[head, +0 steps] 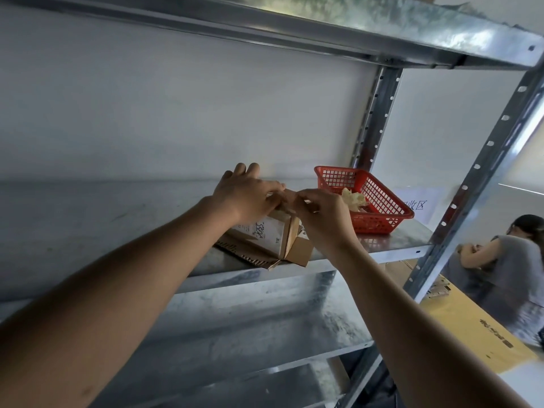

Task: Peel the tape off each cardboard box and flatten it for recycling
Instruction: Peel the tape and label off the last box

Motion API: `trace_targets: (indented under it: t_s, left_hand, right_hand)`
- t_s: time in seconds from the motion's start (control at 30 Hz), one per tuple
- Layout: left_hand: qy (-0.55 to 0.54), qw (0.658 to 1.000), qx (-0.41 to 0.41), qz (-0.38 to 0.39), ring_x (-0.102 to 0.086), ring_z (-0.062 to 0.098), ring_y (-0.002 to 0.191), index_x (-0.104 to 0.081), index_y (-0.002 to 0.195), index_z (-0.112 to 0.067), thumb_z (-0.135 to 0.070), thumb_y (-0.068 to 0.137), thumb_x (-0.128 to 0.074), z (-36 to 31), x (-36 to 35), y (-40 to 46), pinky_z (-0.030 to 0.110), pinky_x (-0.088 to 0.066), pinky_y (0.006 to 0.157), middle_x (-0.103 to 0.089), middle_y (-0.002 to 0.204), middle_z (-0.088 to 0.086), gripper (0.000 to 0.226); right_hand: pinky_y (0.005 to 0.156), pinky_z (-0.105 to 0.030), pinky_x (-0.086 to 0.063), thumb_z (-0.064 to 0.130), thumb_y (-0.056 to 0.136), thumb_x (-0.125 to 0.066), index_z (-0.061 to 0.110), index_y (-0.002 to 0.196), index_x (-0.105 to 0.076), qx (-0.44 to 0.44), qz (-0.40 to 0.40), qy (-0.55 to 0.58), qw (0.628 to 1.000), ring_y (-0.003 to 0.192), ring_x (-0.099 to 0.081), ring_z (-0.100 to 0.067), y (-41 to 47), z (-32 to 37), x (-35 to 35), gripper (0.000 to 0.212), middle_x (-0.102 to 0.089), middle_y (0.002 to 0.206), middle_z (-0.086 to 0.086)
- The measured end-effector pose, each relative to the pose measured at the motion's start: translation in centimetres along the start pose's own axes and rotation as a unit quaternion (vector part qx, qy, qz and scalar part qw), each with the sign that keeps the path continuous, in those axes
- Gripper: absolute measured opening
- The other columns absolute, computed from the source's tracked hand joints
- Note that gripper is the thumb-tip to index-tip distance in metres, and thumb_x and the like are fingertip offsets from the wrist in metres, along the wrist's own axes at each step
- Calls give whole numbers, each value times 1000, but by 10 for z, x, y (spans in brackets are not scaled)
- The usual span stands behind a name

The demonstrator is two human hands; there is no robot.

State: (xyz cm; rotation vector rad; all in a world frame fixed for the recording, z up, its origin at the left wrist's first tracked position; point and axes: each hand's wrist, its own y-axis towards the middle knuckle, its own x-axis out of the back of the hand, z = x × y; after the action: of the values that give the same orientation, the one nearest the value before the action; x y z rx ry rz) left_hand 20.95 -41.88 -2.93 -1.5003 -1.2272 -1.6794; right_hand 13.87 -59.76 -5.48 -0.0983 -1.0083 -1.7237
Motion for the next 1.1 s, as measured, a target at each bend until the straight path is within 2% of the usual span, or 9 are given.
trace_targets:
  t_s: [0.13,0.27,0.4,0.53,0.63,0.8,0.87,0.97,1.1]
  left_hand:
    - [-10,1000,0,-1,-34,30,128,-41,151,-52,-60,105,-23,-1,0,0,48,-33,109,-43,132,8,50]
    - [-24,1000,5,2,-34,31,130,-42,151,-52,-58,104,-24,1,-1,1,47,-31,106,-42,133,10,51]
    - [-28,1000,12,5,-33,32,129,-42,150,-53,-55,105,-24,0,-2,2,47,-30,107,-41,134,11,49]
    - [-45,999,14,0,-34,32,125,-43,150,-54,-53,104,-23,3,-6,3,47,-30,104,-41,129,10,50]
    - [-52,999,14,3,-34,31,126,-40,152,-54,-51,105,-21,3,-7,3,47,-31,105,-42,132,10,51]
    - [-50,998,19,27,-33,33,139,-37,154,-53,-50,108,-18,-9,-2,8,49,-22,114,-42,147,10,50]
    - [-53,998,13,42,-33,34,142,-37,155,-50,-50,109,-19,-15,0,10,50,-21,115,-40,153,9,50]
    - [-46,997,7,55,-36,35,144,-40,155,-45,-53,108,-20,-27,3,14,51,-21,116,-40,157,10,51]
    - [-65,994,11,83,-40,33,142,-46,151,-42,-67,101,-28,-43,5,22,51,-29,111,-43,156,10,58]
  right_hand:
    - [71,-22,-49,32,83,-86,34,101,-81,1,9,-16,1000,78,-62,-4,-8,3,0,19,-66,94,5]
    - [66,-11,-40,14,87,-82,18,98,-84,52,-7,-19,998,70,-58,2,-10,7,1,11,-66,85,7]
    - [69,-10,-43,9,92,-77,16,94,-82,24,-5,63,998,76,-58,5,-18,1,-3,9,-61,86,9]
    - [70,-31,-58,11,96,-72,30,87,-77,21,-3,127,992,83,-63,-12,-23,0,-10,22,-61,93,1]
    - [71,-45,-61,14,96,-73,23,94,-80,-7,-57,130,990,82,-68,-19,-19,-3,-9,12,-70,95,-4]
    - [74,-50,-62,17,97,-73,19,105,-81,-53,-114,87,988,73,-73,-21,-16,-6,-3,12,-77,83,1]
    - [73,-43,-64,19,96,-74,18,115,-79,-62,-121,74,988,68,-73,-14,-16,-7,1,19,-76,78,7]
    - [69,-4,-49,24,90,-81,17,116,-77,-57,-143,21,988,71,-69,7,-11,-12,10,28,-70,74,20]
    - [69,-6,-42,26,87,-83,21,95,-80,-61,-155,-32,985,73,-64,10,1,-28,29,9,-71,82,18]
